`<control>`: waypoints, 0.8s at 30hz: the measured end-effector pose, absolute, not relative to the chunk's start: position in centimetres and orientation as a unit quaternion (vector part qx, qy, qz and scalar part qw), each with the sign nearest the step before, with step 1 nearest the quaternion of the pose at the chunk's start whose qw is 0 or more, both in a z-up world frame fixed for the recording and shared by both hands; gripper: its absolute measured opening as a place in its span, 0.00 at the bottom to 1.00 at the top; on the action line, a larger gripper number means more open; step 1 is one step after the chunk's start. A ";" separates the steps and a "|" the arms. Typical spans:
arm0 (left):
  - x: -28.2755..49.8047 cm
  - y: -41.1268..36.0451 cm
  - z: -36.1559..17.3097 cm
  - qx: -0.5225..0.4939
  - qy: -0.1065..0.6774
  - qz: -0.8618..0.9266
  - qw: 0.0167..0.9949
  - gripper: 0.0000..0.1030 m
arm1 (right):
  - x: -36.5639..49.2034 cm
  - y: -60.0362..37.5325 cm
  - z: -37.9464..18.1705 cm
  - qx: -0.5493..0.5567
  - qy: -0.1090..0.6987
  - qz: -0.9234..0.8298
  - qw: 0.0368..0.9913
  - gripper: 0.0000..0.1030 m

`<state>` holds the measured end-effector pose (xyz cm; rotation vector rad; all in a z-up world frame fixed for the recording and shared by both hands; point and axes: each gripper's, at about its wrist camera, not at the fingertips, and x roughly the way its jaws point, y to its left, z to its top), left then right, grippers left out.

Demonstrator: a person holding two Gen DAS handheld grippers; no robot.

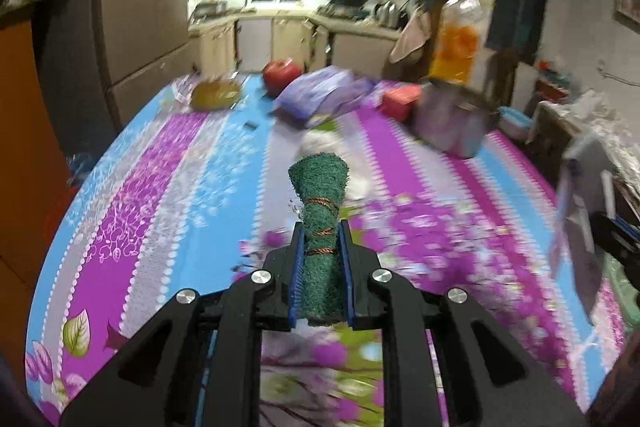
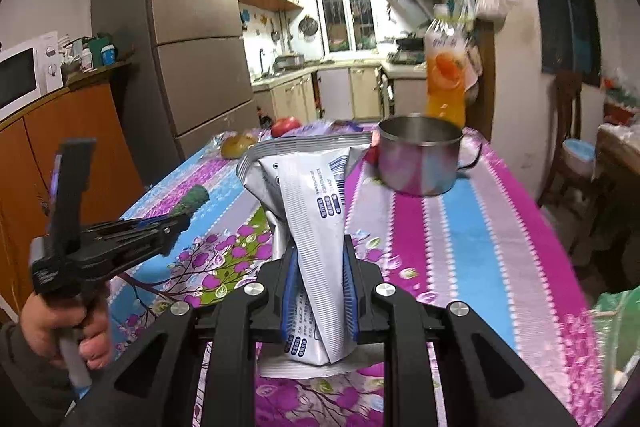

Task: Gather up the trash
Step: 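Carry the scrubber and paper packet with both tools over the green basin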

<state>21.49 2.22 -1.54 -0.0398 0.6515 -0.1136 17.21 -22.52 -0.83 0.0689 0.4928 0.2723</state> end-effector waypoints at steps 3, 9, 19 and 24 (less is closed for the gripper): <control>19.4 -0.2 0.1 -0.019 0.296 -0.070 0.952 0.14 | 15.7 -23.9 -0.2 0.035 0.234 0.117 0.965 0.21; 16.4 -5.9 2.2 -0.006 0.264 -0.108 0.958 0.14 | 12.5 -27.2 1.0 0.040 0.219 0.074 0.972 0.21; 14.7 -14.6 3.4 0.005 0.251 -0.171 0.953 0.14 | 7.4 -34.5 2.8 0.045 0.205 -0.002 0.978 0.21; 14.2 -19.2 3.8 0.012 0.248 -0.209 0.946 0.14 | 4.8 -39.6 3.0 0.053 0.207 -0.049 0.976 0.21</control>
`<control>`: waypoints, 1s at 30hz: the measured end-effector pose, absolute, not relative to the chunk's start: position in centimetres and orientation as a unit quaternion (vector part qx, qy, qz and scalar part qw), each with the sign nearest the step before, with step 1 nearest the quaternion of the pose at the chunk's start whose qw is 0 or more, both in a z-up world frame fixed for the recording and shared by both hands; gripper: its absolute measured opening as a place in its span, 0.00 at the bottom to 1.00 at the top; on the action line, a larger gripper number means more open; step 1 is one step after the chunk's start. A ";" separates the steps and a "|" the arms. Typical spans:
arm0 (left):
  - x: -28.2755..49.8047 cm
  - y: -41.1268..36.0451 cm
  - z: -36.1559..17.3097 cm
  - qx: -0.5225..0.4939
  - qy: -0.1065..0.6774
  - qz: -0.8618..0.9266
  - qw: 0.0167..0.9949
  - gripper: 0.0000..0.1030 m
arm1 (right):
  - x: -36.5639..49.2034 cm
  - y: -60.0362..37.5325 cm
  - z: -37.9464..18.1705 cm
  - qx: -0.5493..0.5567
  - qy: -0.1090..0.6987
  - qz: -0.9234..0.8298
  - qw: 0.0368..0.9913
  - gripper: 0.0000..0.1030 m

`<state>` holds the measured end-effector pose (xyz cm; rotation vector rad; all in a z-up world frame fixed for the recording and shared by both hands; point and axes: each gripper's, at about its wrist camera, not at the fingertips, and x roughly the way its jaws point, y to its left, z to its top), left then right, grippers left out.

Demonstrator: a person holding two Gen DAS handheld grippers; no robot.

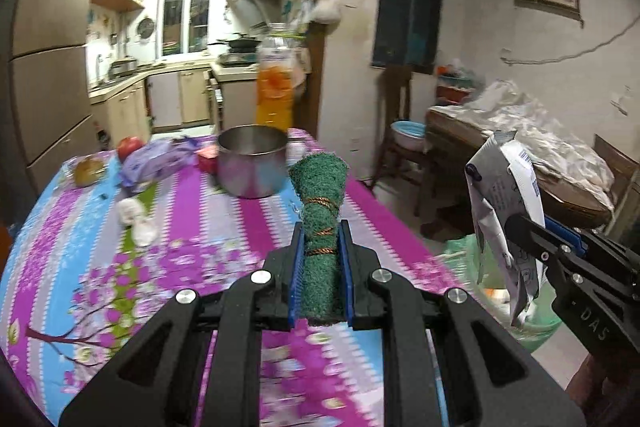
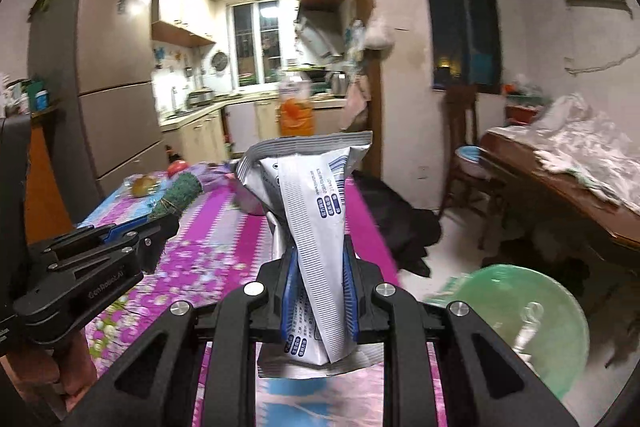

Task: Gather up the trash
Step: 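Carry the scrubber and paper packet with both tools over the green basin, then open both tools to drop the scrubber and packet into the basin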

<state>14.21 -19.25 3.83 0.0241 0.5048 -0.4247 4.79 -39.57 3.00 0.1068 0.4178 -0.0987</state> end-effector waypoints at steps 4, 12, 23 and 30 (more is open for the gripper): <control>13.8 -23.0 3.7 0.016 0.250 -0.241 0.937 0.14 | 3.0 -43.4 2.8 0.060 0.211 -0.082 0.972 0.21; 13.2 -29.9 3.2 0.033 0.256 -0.299 0.919 0.14 | 0.5 -50.8 2.2 0.073 0.226 -0.135 0.962 0.21; 13.9 -39.0 0.0 0.067 0.310 -0.365 0.875 0.14 | 1.5 -61.0 -1.4 0.115 0.311 -0.176 0.927 0.21; 15.5 -43.2 -4.1 0.091 0.360 -0.374 0.850 0.14 | 4.0 -65.2 -5.1 0.146 0.365 -0.175 0.903 0.21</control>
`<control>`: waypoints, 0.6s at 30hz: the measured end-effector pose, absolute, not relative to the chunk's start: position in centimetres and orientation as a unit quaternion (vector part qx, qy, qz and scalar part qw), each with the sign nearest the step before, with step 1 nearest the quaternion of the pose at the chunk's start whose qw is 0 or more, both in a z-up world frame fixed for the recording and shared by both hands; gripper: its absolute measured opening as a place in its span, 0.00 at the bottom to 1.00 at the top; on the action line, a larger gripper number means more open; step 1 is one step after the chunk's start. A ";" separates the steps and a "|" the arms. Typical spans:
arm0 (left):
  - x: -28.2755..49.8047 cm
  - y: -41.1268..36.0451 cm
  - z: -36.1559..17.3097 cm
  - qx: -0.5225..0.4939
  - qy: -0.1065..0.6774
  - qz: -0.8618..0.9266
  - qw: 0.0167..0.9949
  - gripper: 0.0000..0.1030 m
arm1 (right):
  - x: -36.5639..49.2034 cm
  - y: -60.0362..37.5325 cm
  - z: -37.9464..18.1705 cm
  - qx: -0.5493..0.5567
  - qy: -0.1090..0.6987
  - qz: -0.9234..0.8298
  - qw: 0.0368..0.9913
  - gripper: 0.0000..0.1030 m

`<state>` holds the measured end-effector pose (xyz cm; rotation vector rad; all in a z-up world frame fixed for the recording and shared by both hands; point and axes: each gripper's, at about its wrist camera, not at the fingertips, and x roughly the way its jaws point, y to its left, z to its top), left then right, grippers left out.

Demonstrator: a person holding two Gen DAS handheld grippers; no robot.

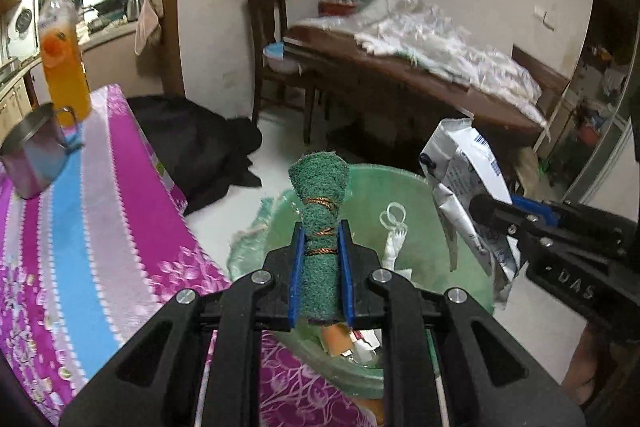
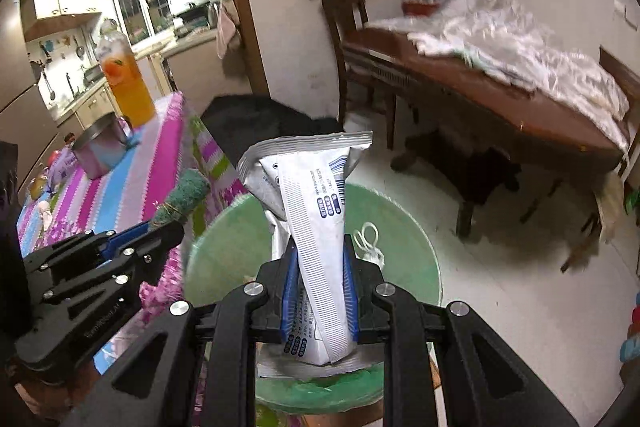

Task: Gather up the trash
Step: 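Open both tools to drop the scrubber and packet into the basin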

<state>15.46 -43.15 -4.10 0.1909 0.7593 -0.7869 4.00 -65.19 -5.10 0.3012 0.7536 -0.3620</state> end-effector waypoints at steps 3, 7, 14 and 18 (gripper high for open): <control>15.8 -43.9 -5.4 0.101 0.371 -0.366 0.848 0.14 | 4.6 -65.9 -6.8 0.147 0.381 -0.175 0.896 0.21; 16.2 -44.6 -6.6 0.113 0.376 -0.354 0.849 0.14 | 5.1 -66.0 -8.3 0.152 0.392 -0.173 0.891 0.21; 16.4 -44.8 -6.6 0.118 0.372 -0.346 0.854 0.14 | 5.3 -65.9 -8.7 0.151 0.389 -0.173 0.892 0.21; 16.3 -45.0 -6.4 0.119 0.369 -0.345 0.855 0.14 | 5.0 -65.3 -8.2 0.149 0.386 -0.174 0.894 0.22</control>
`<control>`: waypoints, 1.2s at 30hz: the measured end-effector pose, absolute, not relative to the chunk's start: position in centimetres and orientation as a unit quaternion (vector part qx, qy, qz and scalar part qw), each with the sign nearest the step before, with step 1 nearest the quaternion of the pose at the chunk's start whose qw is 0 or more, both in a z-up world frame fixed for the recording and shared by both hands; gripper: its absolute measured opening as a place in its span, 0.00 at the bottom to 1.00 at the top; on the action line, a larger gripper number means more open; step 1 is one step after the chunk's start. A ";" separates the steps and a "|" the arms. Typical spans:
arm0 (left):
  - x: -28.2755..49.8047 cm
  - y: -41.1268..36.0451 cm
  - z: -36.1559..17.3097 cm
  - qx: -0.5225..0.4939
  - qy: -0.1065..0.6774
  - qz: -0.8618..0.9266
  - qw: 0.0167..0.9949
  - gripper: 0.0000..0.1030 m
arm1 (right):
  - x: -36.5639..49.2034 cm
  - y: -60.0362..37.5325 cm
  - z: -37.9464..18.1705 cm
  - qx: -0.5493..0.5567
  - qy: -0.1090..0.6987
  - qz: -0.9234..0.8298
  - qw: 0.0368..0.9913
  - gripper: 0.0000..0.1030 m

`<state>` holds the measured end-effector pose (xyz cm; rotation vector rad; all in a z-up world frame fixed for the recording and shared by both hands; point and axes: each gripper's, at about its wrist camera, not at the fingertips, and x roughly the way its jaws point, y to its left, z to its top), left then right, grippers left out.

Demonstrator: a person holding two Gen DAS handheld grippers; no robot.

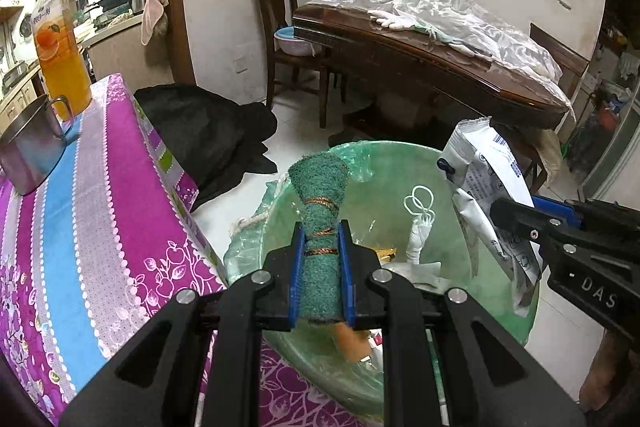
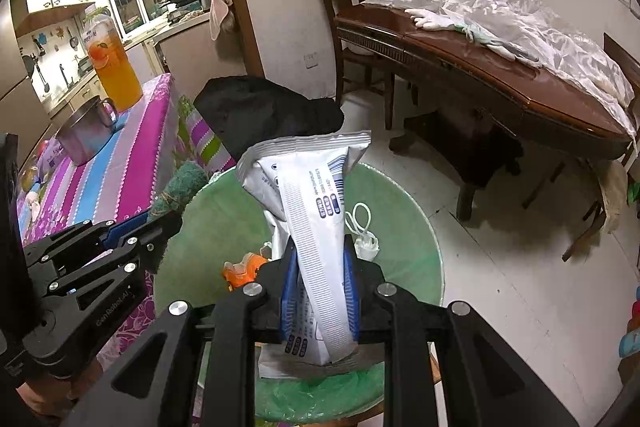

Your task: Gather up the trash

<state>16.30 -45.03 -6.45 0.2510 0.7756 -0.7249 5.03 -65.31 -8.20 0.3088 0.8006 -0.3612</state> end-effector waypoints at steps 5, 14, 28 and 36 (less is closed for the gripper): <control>16.0 -45.2 -6.3 0.124 0.363 -0.342 0.858 0.17 | 4.9 -65.3 -8.1 0.152 0.382 -0.175 0.895 0.30; 15.0 -41.8 -3.5 0.116 0.321 -0.320 0.884 0.70 | -0.6 -61.7 -3.2 0.117 0.266 -0.188 0.938 0.73; 2.6 -27.4 0.9 0.055 0.178 -0.324 0.927 0.95 | -19.3 -46.3 -2.4 0.027 0.078 -0.249 0.965 0.95; -2.8 -25.1 -1.9 0.059 0.175 -0.347 0.920 0.95 | -24.9 -42.2 -5.7 0.035 0.075 -0.263 0.961 0.95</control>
